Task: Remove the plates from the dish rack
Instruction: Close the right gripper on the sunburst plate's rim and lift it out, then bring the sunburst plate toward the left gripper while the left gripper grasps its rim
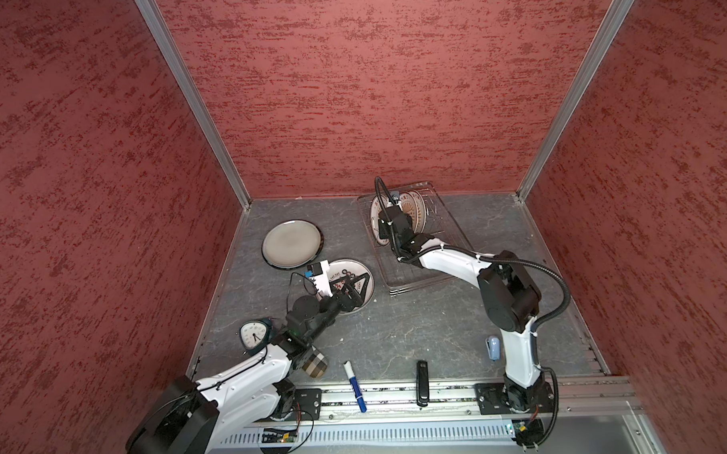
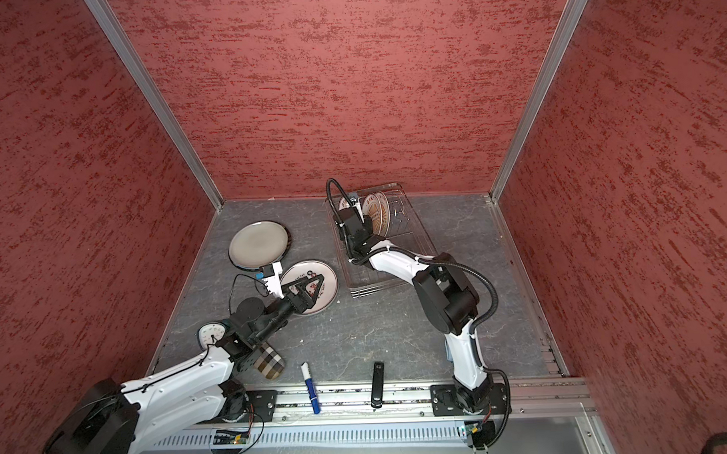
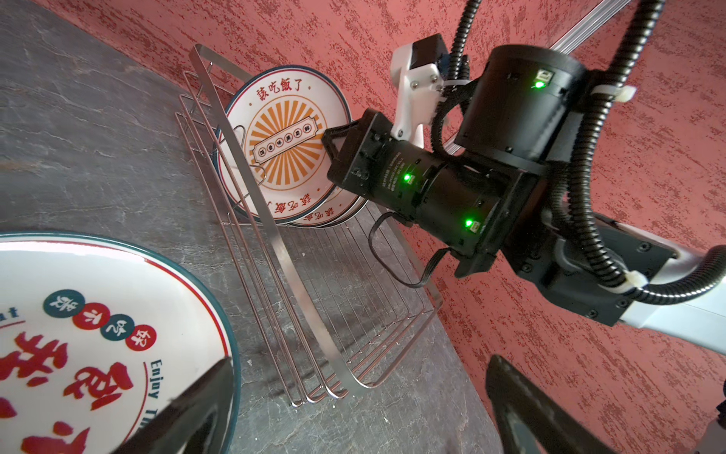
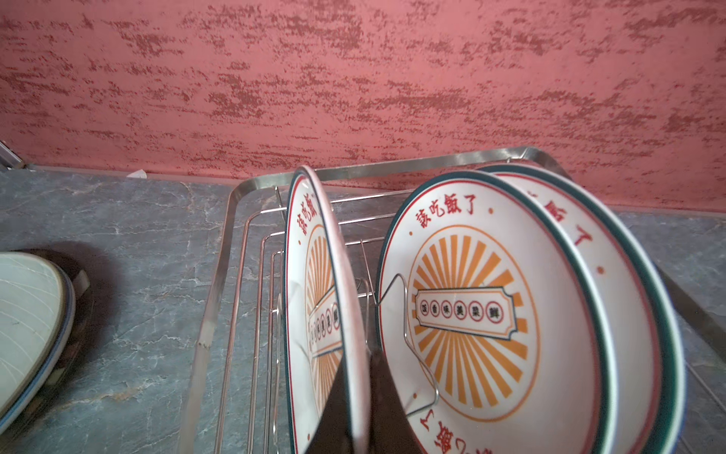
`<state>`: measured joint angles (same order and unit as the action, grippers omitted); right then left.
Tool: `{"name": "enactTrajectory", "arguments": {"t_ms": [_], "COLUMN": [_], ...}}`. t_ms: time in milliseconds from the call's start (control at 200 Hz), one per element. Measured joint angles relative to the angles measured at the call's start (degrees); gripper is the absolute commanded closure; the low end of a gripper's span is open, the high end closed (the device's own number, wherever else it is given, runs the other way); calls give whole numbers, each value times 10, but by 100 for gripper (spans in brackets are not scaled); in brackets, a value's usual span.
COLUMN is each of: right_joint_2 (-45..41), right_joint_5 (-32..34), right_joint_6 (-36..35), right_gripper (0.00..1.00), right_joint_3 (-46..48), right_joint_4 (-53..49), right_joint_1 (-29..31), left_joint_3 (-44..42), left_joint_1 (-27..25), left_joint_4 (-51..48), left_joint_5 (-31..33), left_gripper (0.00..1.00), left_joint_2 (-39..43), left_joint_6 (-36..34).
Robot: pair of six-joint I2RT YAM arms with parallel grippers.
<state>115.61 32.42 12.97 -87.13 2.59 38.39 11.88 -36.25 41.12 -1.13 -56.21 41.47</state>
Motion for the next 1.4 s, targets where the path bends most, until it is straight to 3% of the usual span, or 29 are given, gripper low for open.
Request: {"name": "enactTrajectory", "arguments": {"t_ms": [240,646,992,1403], "right_joint_2": [-54,-198,-353,-477], "right_joint_5": [15,1,-147,-412], "right_joint_6": [-12,-16,30,134], "right_gripper": [97,98,99,100], "right_joint_3": [27,194,345,505], "right_joint_4": [27,102,163,289], "right_joint_1": [2,2,-3,-44], "left_joint_3": [0,-10,-27,-46], "left_joint_1": [-2,-4,24,50], "left_joint_4": [0,3,12,96], "left_joint_5": [0,6,-39,-126], "left_gripper": [1,0,1,1], "left_joint_2": [1,29,74,45], "left_joint_6": [0,0,13,33]}}
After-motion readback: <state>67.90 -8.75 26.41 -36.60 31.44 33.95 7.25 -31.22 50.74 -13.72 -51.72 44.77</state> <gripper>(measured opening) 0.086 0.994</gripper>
